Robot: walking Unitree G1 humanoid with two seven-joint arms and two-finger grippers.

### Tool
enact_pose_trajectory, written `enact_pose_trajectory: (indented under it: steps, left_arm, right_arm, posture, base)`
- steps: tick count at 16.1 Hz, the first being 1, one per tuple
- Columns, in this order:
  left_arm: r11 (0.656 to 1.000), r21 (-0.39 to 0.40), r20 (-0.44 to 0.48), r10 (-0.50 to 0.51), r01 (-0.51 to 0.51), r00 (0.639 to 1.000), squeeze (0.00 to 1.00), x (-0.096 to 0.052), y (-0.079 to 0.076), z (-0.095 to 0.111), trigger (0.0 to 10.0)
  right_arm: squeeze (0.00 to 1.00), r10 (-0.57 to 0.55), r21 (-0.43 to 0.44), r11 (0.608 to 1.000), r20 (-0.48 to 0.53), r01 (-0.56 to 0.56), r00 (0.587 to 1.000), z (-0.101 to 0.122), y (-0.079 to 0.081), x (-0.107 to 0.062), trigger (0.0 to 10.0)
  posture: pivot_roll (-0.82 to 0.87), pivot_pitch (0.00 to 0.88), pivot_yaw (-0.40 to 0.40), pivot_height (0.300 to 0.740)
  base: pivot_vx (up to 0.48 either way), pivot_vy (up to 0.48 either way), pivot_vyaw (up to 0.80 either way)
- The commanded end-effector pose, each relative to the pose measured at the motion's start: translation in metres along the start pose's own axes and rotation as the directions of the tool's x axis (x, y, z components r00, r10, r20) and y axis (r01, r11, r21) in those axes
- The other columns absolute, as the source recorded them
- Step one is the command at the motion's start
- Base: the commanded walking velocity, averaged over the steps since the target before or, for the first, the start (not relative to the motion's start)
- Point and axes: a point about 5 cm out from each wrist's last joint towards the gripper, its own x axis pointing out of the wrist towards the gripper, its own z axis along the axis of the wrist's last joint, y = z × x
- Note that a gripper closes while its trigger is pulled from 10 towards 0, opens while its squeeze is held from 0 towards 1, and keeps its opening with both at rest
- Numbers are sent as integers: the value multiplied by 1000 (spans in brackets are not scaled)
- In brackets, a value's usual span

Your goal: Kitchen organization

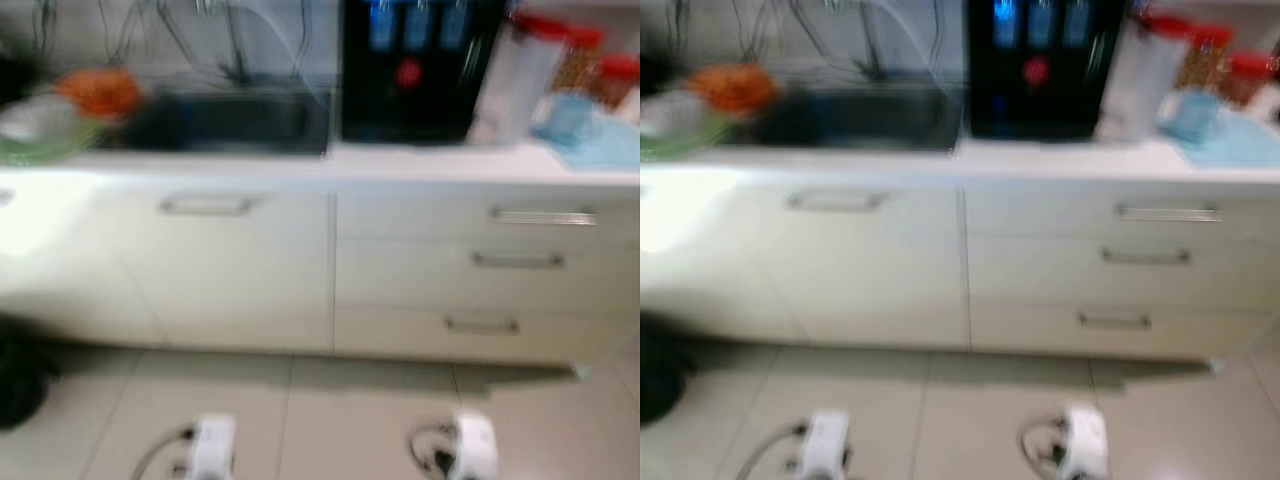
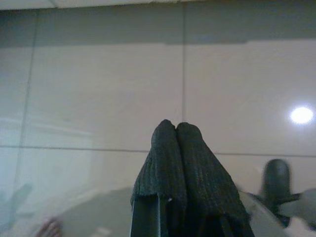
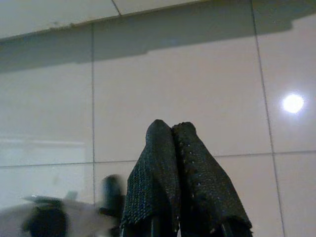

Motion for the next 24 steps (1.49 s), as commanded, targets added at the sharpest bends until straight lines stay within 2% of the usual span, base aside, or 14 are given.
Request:
enact_pose_trajectory:
  steps: [1,13,24]
  left_arm:
    - [1000,5,12,21,-21,1000,0,1,9,4,10000]
    - [1000,6,14,25,-25,1000,0,0,9,3,10000]
    - [999,19,24,49,-49,999,0,0,12,4,10000]
  right_arm:
    - [0,17,0,1000,15,-17,1000,5,7,2,10000]
    - [0,20,2,1000,13,-20,1000,3,7,2,10000]
    - [0,26,11,1000,25,-26,999,4,8,2,10000]
  posture:
    - [-8,9,25,740]
    - [-1,25,20,740]
    - [7,34,17,740]
  base:
    - [0,379,0]
    - [0,363,0]
    - [22,0,0]
